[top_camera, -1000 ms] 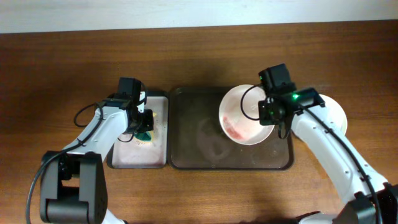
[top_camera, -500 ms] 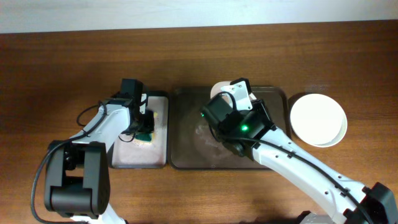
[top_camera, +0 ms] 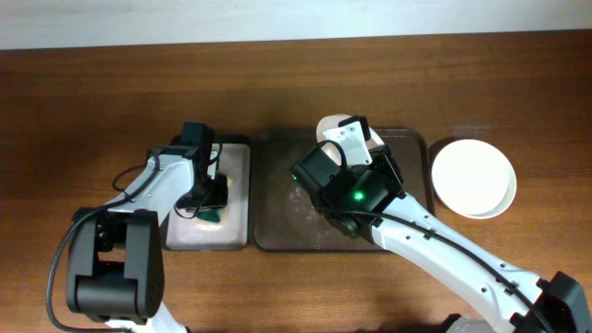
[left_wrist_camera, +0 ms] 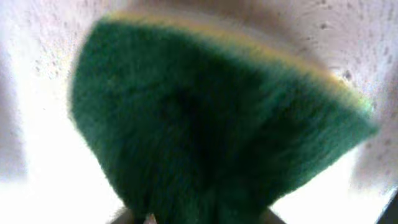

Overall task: Clean dirty plates on tray and stack at the side
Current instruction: 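Lift the pink plate and stack it on the plate pile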

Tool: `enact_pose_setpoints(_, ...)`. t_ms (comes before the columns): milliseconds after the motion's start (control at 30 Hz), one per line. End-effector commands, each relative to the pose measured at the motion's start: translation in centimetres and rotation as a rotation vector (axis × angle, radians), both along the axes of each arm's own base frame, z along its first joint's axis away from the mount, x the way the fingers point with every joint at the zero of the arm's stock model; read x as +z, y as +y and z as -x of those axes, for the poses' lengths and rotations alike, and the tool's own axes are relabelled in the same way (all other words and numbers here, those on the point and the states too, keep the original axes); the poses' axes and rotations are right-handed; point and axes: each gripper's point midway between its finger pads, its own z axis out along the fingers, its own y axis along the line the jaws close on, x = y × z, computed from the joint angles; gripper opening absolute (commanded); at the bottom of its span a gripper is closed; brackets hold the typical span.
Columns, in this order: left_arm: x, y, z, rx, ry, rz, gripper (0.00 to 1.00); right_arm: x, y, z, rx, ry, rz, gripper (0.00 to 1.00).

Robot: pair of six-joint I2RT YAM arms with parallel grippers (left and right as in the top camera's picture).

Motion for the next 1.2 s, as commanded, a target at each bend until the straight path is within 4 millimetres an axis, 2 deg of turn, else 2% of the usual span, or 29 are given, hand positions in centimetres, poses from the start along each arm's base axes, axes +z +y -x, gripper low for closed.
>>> enact_pose_setpoints(0, -1.0, 0.0, 1.0, -0.004, 0.047, 0.004, 0.01, 1.6, 0.1, -0.1, -0.01, -0.057, -0.029, 0.04)
enact_pose_setpoints(100, -1.0, 0.0, 1.1, -0.004, 0.05, 0.003, 0.0, 1.7, 0.0, -0.1, -0.013, -0.061, -0.026, 0.04)
enact_pose_setpoints(233, -1.0, 0.0, 1.0, -0.004, 0.047, 0.003, 0.0, 3.2, -0.9, -0.2, -0.052, -0.134, 0.038, 0.04)
enact_pose_setpoints(267, -1.0, 0.0, 1.0, -0.004, 0.045, 0.003, 0.05, 3.7, -1.2, -0.2, -0.064, -0.155, 0.059, 0.04)
enact_pose_setpoints(300, -1.0, 0.0, 0.9, -0.004, 0.042, 0.004, 0.41, 3.8, -1.3, -0.2, -0.067, -0.158, 0.063, 0.04)
enact_pose_setpoints(333, -1.0, 0.0, 0.9, -0.004, 0.041, 0.004, 0.49, 3.8, -1.3, -0.2, -0.067, -0.158, 0.063, 0.04)
enact_pose_setpoints(400, -1.0, 0.0, 0.9, -0.004, 0.041, 0.004, 0.61, 3.6, -1.2, -0.4, -0.074, -0.165, 0.027, 0.04)
enact_pose_setpoints(467, -1.0, 0.0, 0.8, -0.004, 0.038, 0.005, 0.61, 2.5, -1.5, -0.7, -0.095, -0.142, -0.056, 0.04)
enact_pose_setpoints(500, -1.0, 0.0, 0.8, -0.004, 0.038, 0.005, 0.63, 1.2, -1.8, -1.0, -0.109, -0.096, -0.132, 0.04)
enact_pose_setpoints(533, -1.0, 0.0, 0.8, -0.004, 0.038, 0.004, 0.67, -0.7, -2.8, -1.4, -0.157, -0.028, -0.257, 0.04)
enact_pose_setpoints(633, -1.0, 0.0, 0.8, -0.004, 0.038, 0.005, 0.68, -3.4, -5.7, -1.7, -0.281, 0.075, -0.454, 0.04)
enact_pose_setpoints(700, -1.0, 0.0, 0.8, -0.004, 0.037, 0.004, 0.69, -5.4, -9.2, -1.6, -0.412, 0.158, -0.638, 0.04)
enact_pose_setpoints(833, -1.0, 0.0, 0.8, -0.004, 0.037, 0.004, 0.7, -7.0, -15.4, -0.8, -0.617, 0.202, -0.918, 0.04)
enact_pose_setpoints(933, -1.0, 0.0, 0.8, -0.004, 0.037, 0.005, 0.72, -7.9, -21.8, 1.5, -0.827, 0.167, -1.001, 0.04)
enact_pose_setpoints(1000, -1.0, 0.0, 0.8, -0.004, 0.037, 0.005, 0.73, -8.7, -25.0, 3.2, -0.946, 0.153, -1.013, 0.04)
enact_pose_setpoints(1067, -1.0, 0.0, 0.8, -0.004, 0.037, 0.004, 0.74, -9.4, -27.0, 4.2, -1.016, 0.141, -1.024, 0.04)
enact_pose_setpoints(1167, -1.0, 0.0, 0.7, -0.004, 0.036, 0.005, 0.75, -10.4, -28.7, 5.0, -1.081, 0.136, -1.033, 0.05)
